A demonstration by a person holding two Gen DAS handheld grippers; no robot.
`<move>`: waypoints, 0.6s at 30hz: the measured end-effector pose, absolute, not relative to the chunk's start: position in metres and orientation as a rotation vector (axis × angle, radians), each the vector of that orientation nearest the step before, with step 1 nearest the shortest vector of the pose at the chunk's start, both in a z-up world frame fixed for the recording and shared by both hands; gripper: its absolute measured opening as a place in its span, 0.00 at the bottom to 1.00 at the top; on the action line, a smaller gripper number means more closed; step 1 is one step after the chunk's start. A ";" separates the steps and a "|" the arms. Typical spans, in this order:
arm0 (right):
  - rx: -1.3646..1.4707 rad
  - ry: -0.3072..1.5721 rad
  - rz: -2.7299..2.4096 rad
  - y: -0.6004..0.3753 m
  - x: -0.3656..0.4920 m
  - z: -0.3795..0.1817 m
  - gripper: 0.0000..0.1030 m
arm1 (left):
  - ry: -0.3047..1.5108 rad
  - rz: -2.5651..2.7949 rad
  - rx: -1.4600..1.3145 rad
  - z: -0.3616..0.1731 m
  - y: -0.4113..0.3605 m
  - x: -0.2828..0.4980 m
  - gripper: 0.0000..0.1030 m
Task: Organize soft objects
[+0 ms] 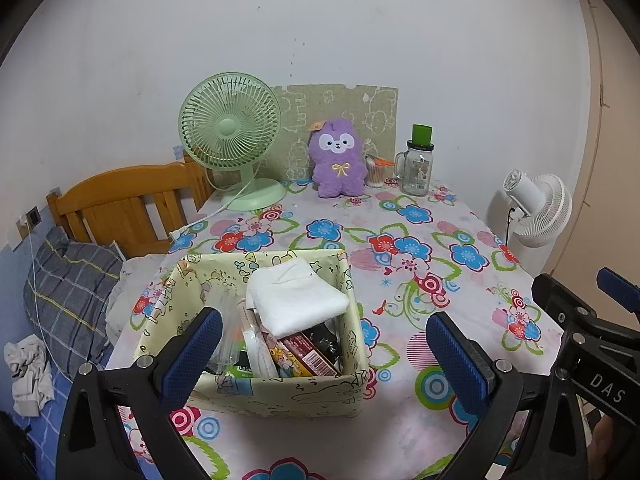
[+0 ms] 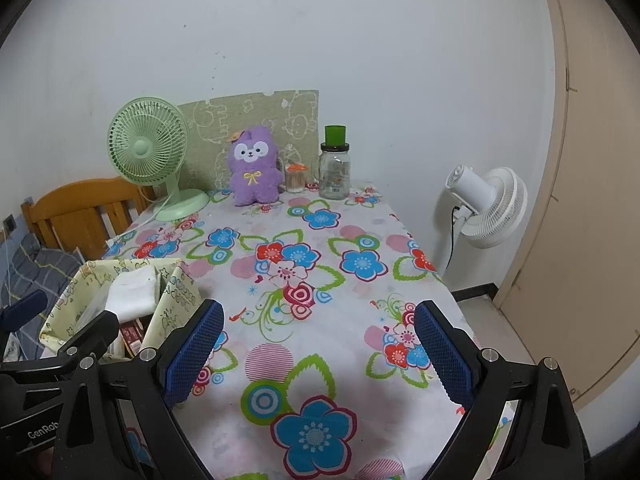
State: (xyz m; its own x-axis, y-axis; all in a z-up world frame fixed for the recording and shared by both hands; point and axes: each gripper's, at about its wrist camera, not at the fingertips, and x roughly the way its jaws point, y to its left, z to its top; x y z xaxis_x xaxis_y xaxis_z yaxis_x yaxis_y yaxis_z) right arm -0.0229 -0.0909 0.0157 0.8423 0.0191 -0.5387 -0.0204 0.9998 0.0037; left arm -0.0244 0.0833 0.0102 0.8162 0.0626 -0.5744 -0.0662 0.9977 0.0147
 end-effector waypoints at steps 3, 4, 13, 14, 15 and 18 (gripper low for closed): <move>-0.002 0.568 0.019 -0.091 -0.023 0.015 0.95 | 0.616 0.064 -0.010 0.009 0.083 -0.024 1.00; -0.002 0.568 0.019 -0.091 -0.022 0.015 0.95 | 0.618 0.064 -0.010 0.009 0.083 -0.023 1.00; -0.001 0.567 0.016 -0.091 -0.022 0.014 0.95 | 0.617 0.062 -0.007 0.008 0.083 -0.022 1.00; -0.001 0.566 0.016 -0.091 -0.022 0.014 0.95 | 0.618 0.063 -0.007 0.008 0.083 -0.022 1.00; 0.001 0.566 0.016 -0.091 -0.022 0.014 0.95 | 0.618 0.062 -0.008 0.008 0.083 -0.022 1.00; 0.012 0.561 0.015 -0.092 -0.022 0.014 0.95 | 0.617 0.063 -0.006 0.008 0.083 -0.022 1.00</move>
